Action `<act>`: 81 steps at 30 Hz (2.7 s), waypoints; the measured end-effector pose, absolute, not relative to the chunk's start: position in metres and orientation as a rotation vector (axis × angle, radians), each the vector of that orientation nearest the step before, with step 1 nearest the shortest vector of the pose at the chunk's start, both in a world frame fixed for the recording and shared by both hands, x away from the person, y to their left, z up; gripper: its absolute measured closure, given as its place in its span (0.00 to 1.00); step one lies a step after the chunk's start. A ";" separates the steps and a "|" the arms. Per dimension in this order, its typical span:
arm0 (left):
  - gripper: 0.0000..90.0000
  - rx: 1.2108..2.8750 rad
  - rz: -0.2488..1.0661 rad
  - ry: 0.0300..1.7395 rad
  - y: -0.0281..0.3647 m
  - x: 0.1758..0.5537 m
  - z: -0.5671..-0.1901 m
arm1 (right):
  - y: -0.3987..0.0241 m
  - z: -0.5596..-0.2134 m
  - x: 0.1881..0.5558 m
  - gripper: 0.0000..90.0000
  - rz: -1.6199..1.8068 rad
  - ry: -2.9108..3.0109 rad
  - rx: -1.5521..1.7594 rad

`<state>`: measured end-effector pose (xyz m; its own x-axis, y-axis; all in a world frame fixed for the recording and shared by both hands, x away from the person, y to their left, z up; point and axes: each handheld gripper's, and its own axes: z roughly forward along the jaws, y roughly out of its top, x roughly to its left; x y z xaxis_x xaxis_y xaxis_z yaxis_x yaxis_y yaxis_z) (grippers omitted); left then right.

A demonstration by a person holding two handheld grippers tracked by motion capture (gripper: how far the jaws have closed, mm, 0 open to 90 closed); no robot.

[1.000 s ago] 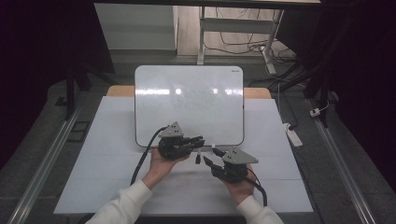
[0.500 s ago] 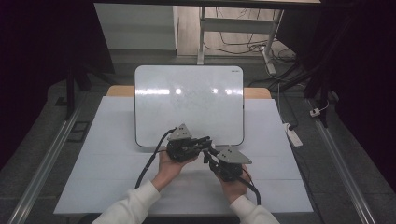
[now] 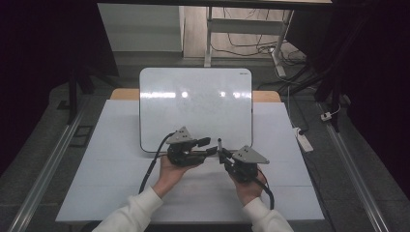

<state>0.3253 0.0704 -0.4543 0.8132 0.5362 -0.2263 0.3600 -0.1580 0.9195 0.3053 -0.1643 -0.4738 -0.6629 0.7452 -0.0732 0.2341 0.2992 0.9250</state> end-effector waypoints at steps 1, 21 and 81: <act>0.54 1.772 0.191 0.701 0.077 0.324 -0.453 | -0.168 -0.472 0.308 0.90 1.345 2.066 0.875; 0.33 1.927 0.355 0.970 0.197 0.263 -0.483 | -0.211 -0.443 0.385 0.90 1.222 2.059 1.141; 0.29 1.982 0.406 1.043 0.231 0.245 -0.508 | -0.240 -0.459 0.360 0.45 1.362 2.166 0.761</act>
